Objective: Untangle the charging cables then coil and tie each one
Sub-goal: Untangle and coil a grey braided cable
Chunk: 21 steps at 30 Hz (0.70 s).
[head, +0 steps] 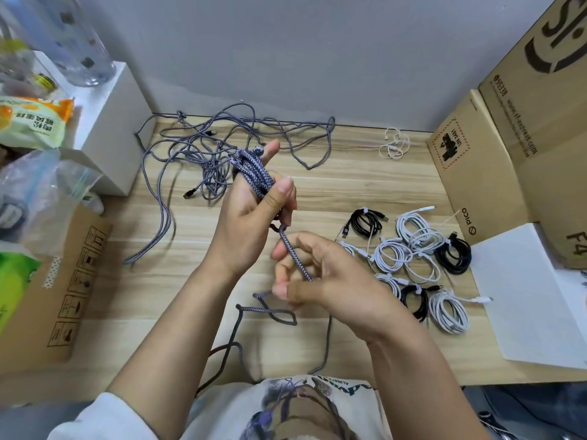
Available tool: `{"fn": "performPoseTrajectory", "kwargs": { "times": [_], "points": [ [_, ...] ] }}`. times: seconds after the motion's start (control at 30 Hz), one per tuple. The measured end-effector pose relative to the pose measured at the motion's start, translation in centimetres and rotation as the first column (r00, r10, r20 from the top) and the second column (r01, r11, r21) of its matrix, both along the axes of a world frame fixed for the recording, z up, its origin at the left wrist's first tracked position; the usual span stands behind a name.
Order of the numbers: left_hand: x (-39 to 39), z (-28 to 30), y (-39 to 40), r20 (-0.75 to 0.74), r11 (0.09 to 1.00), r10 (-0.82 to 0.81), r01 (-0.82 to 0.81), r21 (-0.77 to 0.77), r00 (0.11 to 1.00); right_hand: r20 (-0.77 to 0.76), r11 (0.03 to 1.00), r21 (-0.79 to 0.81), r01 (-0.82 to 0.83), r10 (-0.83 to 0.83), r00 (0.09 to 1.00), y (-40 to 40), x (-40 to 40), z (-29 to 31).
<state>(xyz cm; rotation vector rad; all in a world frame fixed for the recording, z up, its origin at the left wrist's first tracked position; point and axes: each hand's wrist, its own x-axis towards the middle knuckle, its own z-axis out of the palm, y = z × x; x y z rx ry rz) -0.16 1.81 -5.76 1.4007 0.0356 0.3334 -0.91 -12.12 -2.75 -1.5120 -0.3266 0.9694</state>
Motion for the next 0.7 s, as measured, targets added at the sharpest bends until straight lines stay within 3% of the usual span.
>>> {"fn": "performPoseTrajectory", "kwargs": {
  "times": [0.1,0.2,0.3,0.4,0.5,0.7],
  "points": [
    [0.2,-0.2,0.4,-0.042,0.996,0.015,-0.012,0.085,0.999,0.027,0.996,0.019,0.084,-0.085,0.996,0.0,0.2,0.0],
    [0.3,-0.1,0.8,-0.155,0.979,-0.050,0.079,0.188,0.987,-0.012,0.988,0.080,0.130,-0.129,0.992,-0.4,0.5,0.5],
    [0.1,0.0,1.0,-0.273,0.976,-0.129,0.171,0.136,0.953,-0.206,0.958,0.195,0.210,-0.170,0.964,-0.7,0.8,1.0],
    [-0.2,0.2,1.7,-0.303,0.953,-0.286,0.303,0.009,0.909,-0.313,0.925,0.171,0.339,-0.275,0.909,-0.9,1.0,1.2],
    [-0.4,0.3,3.0,-0.319,0.887,-0.455,0.455,-0.079,0.831,-0.202,0.899,0.104,0.426,-0.400,0.894,-1.1,1.3,0.9],
    [-1.0,0.2,2.9,-0.381,0.836,-0.532,0.539,-0.098,0.756,0.281,0.807,0.010,0.590,-0.569,0.773,-1.0,1.2,0.0]
  ]
}}
